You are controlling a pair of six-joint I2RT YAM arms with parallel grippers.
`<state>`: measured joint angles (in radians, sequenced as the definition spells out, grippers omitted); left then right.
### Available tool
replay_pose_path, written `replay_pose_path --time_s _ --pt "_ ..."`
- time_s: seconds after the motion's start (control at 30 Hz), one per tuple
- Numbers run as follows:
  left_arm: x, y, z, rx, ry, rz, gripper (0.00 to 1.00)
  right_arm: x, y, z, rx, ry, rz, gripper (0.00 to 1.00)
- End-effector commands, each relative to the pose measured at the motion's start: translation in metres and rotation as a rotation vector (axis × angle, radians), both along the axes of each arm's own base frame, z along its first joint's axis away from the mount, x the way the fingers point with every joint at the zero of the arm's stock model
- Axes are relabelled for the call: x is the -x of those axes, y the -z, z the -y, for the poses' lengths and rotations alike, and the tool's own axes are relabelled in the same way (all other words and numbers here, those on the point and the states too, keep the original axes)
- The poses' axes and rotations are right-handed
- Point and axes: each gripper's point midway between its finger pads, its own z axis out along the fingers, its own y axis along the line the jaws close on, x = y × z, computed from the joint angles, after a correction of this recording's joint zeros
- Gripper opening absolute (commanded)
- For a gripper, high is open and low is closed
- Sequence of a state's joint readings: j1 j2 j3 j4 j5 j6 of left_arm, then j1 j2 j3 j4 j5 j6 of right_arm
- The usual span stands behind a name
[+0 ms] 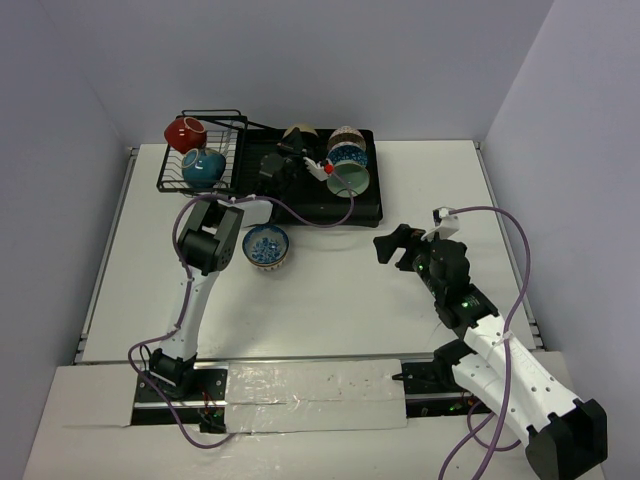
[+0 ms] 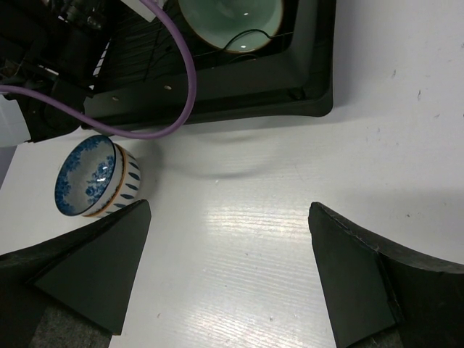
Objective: Load the bowls into the dish rack
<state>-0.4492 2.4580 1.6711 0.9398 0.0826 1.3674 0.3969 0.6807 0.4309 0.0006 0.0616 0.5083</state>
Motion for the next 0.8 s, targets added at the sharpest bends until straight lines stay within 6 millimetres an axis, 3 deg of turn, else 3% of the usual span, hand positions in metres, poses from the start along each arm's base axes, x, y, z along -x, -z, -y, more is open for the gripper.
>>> replay_pose_path --time_s 0.0,0.1,0.27,0.37,0.77 --pt "0.013 0.009 0.021 -0.077 0.074 -0.036 0.17 -0.001 -0.012 -0.004 -0.015 -0.015 0.055 0.97" --pt "0.015 0.003 0.021 -0.068 0.077 -0.018 0.19 -0.001 -0.012 -0.004 -0.016 -0.013 0.055 0.97" --pt "0.013 -0.006 0.019 -0.053 0.060 0.001 0.06 -0.001 -0.012 -0.004 -0.017 -0.013 0.056 0.97" --pt "0.011 -0.013 0.016 -0.025 0.047 0.021 0.04 0.000 -0.012 -0.004 -0.018 -0.014 0.058 0.97" --pt "0.028 0.014 0.023 -0.075 0.081 -0.061 0.08 0.000 -0.013 -0.004 -0.019 -0.013 0.061 0.97"
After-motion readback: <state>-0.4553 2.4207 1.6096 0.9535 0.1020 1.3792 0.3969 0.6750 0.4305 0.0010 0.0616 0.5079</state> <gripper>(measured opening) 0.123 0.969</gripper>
